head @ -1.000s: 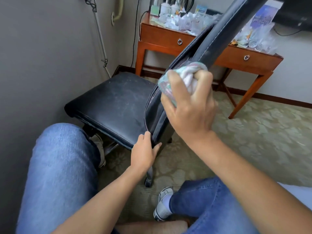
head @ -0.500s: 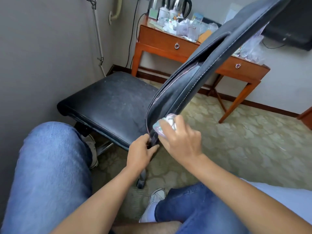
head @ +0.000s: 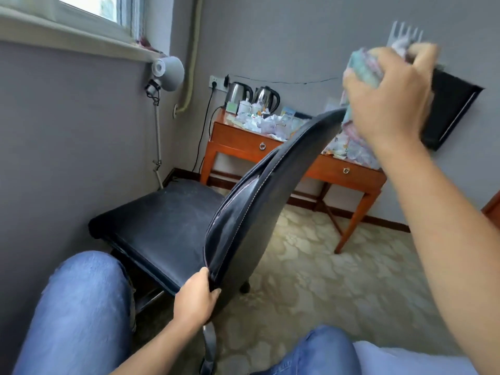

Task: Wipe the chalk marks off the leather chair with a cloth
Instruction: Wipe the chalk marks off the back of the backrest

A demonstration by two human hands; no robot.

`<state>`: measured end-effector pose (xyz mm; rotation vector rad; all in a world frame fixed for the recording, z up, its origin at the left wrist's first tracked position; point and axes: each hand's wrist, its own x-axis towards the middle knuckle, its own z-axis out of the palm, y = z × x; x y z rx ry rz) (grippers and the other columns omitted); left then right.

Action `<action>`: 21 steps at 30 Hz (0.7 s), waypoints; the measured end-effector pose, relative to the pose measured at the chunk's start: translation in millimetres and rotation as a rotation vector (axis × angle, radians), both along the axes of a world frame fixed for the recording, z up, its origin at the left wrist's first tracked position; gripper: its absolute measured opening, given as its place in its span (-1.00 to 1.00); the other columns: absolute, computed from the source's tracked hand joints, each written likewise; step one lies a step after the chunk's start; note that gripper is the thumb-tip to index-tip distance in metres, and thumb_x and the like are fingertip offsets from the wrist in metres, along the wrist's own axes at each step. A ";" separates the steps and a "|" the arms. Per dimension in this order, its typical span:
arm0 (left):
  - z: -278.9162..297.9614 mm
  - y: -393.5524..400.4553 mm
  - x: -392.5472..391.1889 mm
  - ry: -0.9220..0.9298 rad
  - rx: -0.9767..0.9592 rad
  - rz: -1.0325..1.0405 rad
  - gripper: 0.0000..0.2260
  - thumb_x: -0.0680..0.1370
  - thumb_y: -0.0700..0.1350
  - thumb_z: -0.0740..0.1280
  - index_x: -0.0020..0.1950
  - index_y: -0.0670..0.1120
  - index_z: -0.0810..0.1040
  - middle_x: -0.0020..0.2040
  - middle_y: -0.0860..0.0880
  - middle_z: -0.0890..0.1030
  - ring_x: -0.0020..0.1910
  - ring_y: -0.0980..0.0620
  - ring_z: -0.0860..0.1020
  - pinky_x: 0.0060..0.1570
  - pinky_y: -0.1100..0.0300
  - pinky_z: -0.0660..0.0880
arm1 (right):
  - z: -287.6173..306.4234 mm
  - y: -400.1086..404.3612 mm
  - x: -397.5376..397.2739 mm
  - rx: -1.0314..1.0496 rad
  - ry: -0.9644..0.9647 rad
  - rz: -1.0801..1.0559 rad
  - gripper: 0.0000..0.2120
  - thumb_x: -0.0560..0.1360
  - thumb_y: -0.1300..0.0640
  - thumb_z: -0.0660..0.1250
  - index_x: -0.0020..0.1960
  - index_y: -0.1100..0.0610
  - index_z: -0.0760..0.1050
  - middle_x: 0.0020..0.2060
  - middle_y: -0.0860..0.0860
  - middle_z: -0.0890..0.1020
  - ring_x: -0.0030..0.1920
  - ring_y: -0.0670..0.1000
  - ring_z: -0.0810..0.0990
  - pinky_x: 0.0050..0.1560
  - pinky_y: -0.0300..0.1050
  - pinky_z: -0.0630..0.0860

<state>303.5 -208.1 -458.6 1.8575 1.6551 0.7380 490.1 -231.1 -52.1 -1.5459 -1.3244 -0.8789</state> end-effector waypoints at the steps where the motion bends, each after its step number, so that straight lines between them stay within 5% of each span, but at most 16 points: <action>1: 14.1 -3.6 -0.9 0.011 0.004 0.032 -0.76 0.59 0.00 0.42 0.04 0.04 0.34 0.07 0.05 0.53 -0.04 0.00 0.57 0.01 0.03 0.58 | 7.9 5.5 7.5 -0.096 0.082 0.073 -0.61 0.49 -0.20 0.29 0.18 0.01 0.61 0.24 0.09 0.52 0.12 0.11 0.54 0.12 -0.06 0.45; 4: 72.0 -15.2 -1.7 -0.162 0.148 0.103 -0.66 0.57 0.00 0.41 0.22 0.01 0.32 0.21 -0.01 0.41 0.05 -0.05 0.57 0.04 -0.03 0.58 | 0.1 12.7 5.6 -0.323 0.258 0.261 -0.66 0.47 -0.11 0.33 0.18 0.02 0.60 0.09 0.02 0.65 0.10 0.10 0.58 0.15 0.03 0.54; 10: 235.0 -39.7 -9.5 -0.322 0.757 -0.004 -0.41 0.61 0.02 0.43 0.57 -0.08 0.28 0.45 -0.02 0.40 0.39 0.03 0.42 0.30 0.13 0.44 | -28.7 -1.6 -26.4 -0.208 0.272 0.464 -0.81 0.53 -0.06 0.35 0.03 0.05 0.56 -0.04 -0.05 0.64 -0.08 -0.08 0.55 -0.18 -0.20 0.40; 13: 295.7 -30.3 -12.1 -0.174 0.942 0.034 -0.43 0.63 0.02 0.41 0.58 -0.11 0.32 0.44 -0.10 0.45 0.39 -0.11 0.43 0.26 -0.02 0.46 | -39.0 -6.7 -41.2 -0.230 0.263 0.622 -0.76 0.53 -0.10 0.39 0.14 -0.02 0.57 0.10 -0.08 0.64 0.03 -0.15 0.58 -0.05 -0.27 0.47; 16: 322.2 -8.8 -30.3 0.094 1.109 0.058 -0.63 0.60 -0.07 0.43 0.40 -0.08 0.55 0.20 -0.13 0.55 0.15 -0.25 0.52 -0.01 -0.19 0.56 | -32.3 -6.6 -46.0 -0.303 0.156 0.647 -0.67 0.52 -0.18 0.40 0.24 -0.10 0.57 0.11 -0.15 0.64 0.07 -0.12 0.58 -0.02 -0.28 0.49; 21: 333.5 10.2 -86.3 0.196 1.078 0.119 -0.71 0.66 -0.15 0.32 0.38 -0.03 0.58 0.26 -0.07 0.57 0.29 -0.18 0.48 0.10 -0.12 0.49 | -15.7 15.5 -35.0 -0.272 0.143 0.494 -0.71 0.48 -0.24 0.26 -0.01 -0.06 0.57 -0.23 -0.13 0.64 -0.14 0.00 0.61 -0.12 -0.02 0.58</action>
